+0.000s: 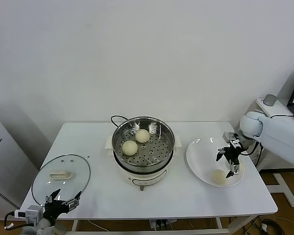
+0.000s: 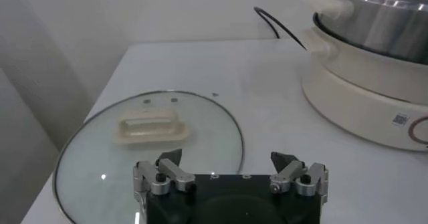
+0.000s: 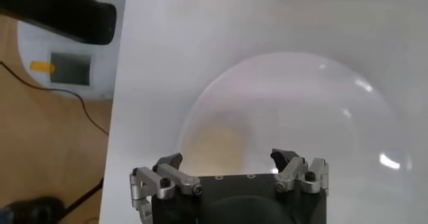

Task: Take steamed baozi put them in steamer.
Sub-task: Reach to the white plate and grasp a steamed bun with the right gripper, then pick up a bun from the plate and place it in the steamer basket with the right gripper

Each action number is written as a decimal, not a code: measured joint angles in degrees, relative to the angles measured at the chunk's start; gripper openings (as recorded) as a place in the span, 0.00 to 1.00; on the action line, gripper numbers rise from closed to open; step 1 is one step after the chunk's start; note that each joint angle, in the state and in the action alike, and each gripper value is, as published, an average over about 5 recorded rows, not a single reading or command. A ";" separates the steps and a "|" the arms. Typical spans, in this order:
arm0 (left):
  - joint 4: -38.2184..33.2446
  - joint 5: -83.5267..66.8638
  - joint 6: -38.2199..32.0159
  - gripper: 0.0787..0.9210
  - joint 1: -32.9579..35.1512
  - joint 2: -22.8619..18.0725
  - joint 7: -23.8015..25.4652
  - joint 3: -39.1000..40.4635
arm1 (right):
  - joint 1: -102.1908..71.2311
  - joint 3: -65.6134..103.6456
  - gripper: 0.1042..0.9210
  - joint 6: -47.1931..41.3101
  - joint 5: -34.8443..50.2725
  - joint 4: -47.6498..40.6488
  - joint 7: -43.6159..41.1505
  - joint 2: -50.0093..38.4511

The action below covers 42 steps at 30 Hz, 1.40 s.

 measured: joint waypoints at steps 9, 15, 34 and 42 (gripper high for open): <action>0.17 -0.11 0.00 0.88 -0.35 0.16 0.03 0.08 | -5.14 3.96 0.88 0.41 -2.51 -3.34 0.37 2.01; 0.29 -0.12 0.00 0.88 -0.48 0.24 0.05 0.21 | -7.21 5.99 0.76 0.40 -3.51 -5.06 0.02 3.07; 0.09 -0.26 -0.05 0.88 -0.35 0.26 0.00 0.11 | -6.41 6.69 0.52 -0.29 -3.24 -5.15 -2.82 2.57; 0.22 -0.34 0.10 0.88 -0.69 0.52 -0.08 0.34 | 2.53 2.74 0.52 1.38 -0.70 -1.98 -4.39 2.37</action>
